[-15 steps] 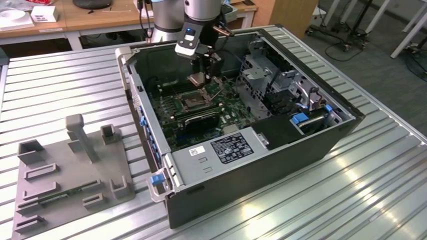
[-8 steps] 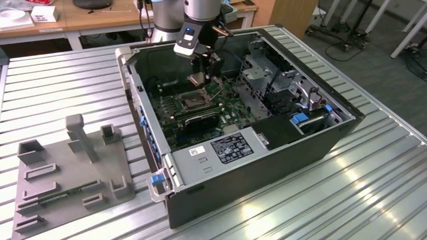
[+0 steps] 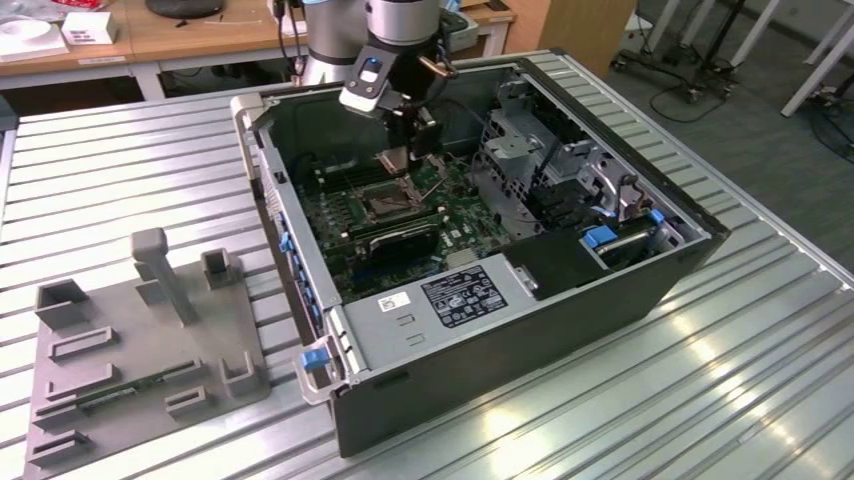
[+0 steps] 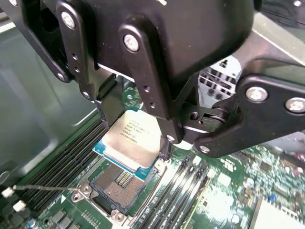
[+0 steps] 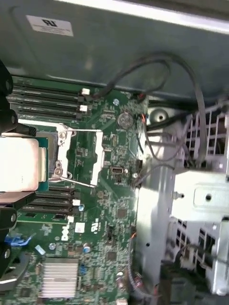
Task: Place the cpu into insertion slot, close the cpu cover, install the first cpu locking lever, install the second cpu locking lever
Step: 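Place the cpu into insertion slot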
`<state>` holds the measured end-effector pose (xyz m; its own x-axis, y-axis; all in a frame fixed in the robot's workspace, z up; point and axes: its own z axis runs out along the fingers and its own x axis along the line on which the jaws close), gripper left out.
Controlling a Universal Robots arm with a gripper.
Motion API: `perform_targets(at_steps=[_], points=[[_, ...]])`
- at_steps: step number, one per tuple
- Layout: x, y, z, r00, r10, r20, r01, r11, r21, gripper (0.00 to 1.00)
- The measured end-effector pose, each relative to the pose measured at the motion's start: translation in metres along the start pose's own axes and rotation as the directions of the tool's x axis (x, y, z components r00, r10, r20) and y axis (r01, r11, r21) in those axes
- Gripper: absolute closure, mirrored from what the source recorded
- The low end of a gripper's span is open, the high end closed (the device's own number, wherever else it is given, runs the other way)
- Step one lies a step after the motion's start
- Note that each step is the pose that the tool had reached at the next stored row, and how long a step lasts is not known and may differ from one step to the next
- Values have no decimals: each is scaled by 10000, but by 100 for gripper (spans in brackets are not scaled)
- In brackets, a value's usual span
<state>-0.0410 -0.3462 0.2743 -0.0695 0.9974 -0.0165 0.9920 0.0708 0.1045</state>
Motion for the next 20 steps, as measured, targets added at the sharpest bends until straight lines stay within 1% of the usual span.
perform_targets(at_steps=[2,5,6,9,10,12,13,14,16,17,18,19,20], points=[[0,-1,8,9993,373,40,-373,9993,5,46],[1,-2,17,9960,892,94,-892,9960,11,46],[0,-2,17,9955,943,99,-943,9955,11,46],[0,-2,17,9955,946,102,-946,9955,8,46],[1,-3,18,9955,946,102,-946,9955,0,46],[6,-6,26,9955,938,97,-937,9956,-44,46],[9,-9,33,9956,930,95,-929,9956,-86,46],[10,-13,39,9957,926,93,-925,9956,-155,46],[10,-19,46,9957,924,91,-920,9951,-362,46],[11,-23,50,9957,922,87,-917,9948,-451,46],[12,-27,55,9958,917,84,-912,9945,-511,46],[12,-33,60,9959,904,82,-898,9945,-548,46],[13,-39,67,9960,886,80,-880,9945,-560,46]])
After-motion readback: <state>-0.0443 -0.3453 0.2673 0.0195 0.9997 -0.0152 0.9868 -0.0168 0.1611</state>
